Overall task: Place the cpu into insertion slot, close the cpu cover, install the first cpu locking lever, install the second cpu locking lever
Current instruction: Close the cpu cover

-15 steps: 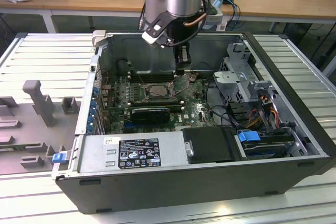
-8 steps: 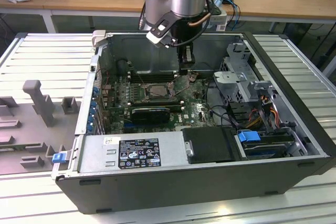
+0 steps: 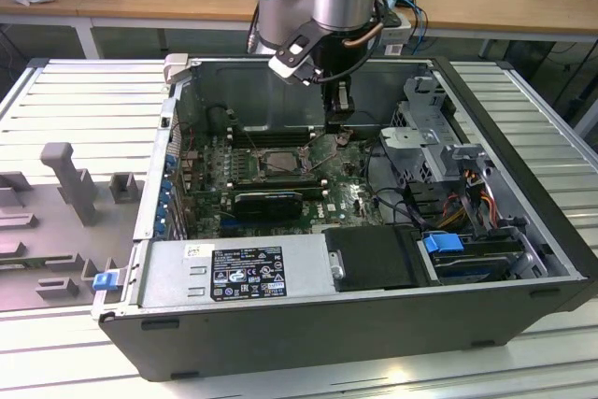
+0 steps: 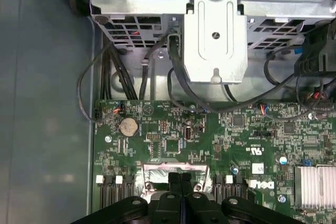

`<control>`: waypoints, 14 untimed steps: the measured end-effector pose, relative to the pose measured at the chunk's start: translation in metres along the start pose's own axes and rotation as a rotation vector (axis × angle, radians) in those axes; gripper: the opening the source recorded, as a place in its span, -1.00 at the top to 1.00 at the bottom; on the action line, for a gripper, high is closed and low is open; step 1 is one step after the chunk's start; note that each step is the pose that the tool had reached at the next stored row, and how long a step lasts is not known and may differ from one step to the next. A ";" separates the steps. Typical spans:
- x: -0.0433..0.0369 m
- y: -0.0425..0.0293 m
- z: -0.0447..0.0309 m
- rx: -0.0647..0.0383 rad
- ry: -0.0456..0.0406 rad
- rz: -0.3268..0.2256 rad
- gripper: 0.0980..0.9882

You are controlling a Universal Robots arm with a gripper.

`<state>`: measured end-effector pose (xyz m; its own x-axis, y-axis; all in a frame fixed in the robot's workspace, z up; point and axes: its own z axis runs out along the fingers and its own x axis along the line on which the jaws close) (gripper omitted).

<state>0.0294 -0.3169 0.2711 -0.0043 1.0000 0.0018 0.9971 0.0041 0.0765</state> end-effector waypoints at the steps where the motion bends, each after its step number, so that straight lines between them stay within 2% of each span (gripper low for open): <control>1: 0.0000 0.0013 0.0001 0.000 -0.0001 0.000 0.98; 12: -0.0001 0.0105 0.0014 0.000 -0.0006 0.000 0.98; 14: -0.0001 0.0105 0.0046 0.000 -0.0011 0.000 0.98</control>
<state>0.0403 -0.3169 0.2673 -0.0042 1.0000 0.0008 0.9971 0.0042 0.0765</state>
